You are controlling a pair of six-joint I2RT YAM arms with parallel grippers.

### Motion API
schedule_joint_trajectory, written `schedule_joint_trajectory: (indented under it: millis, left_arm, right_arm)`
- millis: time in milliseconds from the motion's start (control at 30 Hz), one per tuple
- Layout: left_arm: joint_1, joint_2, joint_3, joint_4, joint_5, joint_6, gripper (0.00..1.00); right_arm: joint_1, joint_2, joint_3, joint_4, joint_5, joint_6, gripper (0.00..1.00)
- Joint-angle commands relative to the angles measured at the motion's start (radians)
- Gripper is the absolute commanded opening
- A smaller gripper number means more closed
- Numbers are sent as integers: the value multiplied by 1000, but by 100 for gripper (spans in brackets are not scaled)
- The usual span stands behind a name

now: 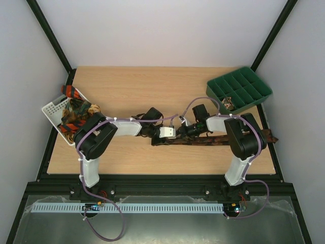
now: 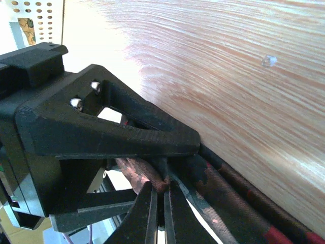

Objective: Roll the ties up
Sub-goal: Roll the tie at the center of the board.

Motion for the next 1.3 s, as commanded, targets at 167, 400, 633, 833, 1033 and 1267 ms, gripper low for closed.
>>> schedule_joint_trajectory:
  millis: [167, 400, 633, 833, 1033, 1267]
  left_arm:
    - [45, -31, -49, -118, 74, 33, 56]
    - [96, -113, -137, -30, 151, -9, 68]
    - [108, -151, -119, -35, 132, -77, 66]
    - [90, -123, 9, -215, 19, -55, 68]
    - [72, -114, 5, -289, -67, -3, 68]
    - [37, -53, 23, -312, -129, 1, 65]
  right_arm:
    - [2, 64, 30, -55, 26, -22, 1]
    - [2, 99, 31, -74, 71, -41, 1]
    - [3, 113, 34, -87, 87, -41, 1]
    - [1, 111, 33, -89, 92, -46, 1]
    - [-5, 111, 27, -94, 81, -51, 1]
    - [-10, 123, 29, -89, 74, -51, 1]
